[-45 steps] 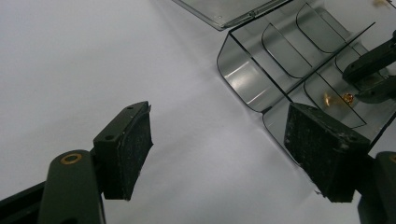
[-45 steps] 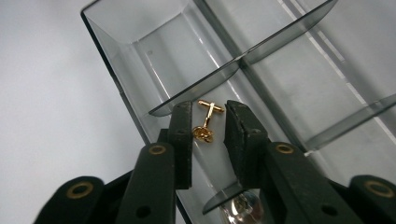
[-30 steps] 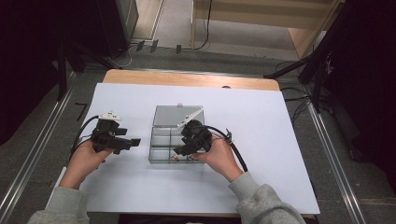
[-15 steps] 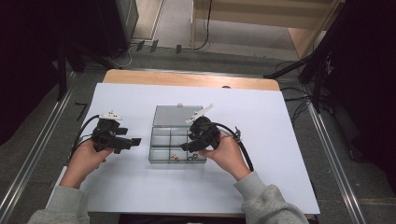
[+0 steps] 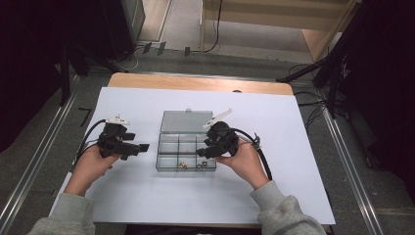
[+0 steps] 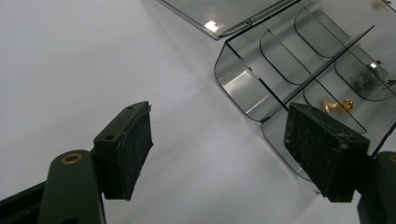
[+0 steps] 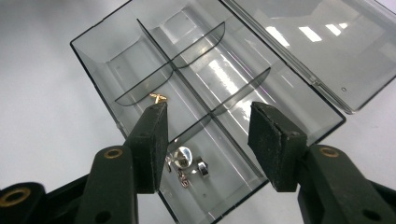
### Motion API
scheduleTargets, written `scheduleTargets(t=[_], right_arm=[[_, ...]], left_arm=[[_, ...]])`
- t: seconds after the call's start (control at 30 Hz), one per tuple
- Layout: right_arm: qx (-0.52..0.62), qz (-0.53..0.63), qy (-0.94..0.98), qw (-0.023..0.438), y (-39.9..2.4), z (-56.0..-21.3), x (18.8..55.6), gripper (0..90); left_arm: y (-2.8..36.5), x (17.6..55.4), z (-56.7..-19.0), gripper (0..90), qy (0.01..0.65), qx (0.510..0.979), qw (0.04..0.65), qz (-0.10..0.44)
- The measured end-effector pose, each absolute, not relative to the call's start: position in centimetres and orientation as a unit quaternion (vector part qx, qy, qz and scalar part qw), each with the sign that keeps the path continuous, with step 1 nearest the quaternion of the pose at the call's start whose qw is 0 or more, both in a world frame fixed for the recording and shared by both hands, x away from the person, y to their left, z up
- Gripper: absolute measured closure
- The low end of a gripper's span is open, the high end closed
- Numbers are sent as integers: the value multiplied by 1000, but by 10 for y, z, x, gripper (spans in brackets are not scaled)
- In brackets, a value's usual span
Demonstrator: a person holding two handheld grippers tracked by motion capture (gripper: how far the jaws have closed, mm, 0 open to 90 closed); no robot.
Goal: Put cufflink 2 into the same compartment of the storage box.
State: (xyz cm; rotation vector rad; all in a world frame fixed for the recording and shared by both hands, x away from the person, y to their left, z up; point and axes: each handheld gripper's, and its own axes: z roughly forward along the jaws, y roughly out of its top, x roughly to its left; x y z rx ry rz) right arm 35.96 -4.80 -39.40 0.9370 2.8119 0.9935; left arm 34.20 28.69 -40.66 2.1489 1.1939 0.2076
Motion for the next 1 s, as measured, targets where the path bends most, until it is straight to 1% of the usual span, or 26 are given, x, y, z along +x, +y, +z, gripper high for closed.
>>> scheduleTargets(t=[0.4,1.0], right_arm=[[318,318,893,16,-65,-394,359,488],[342,306,888,26,-92,-402,360,519]], left_arm=[[284,345,-406,241,454,823,332,78],[285,345,-405,241,455,822,334,78]])
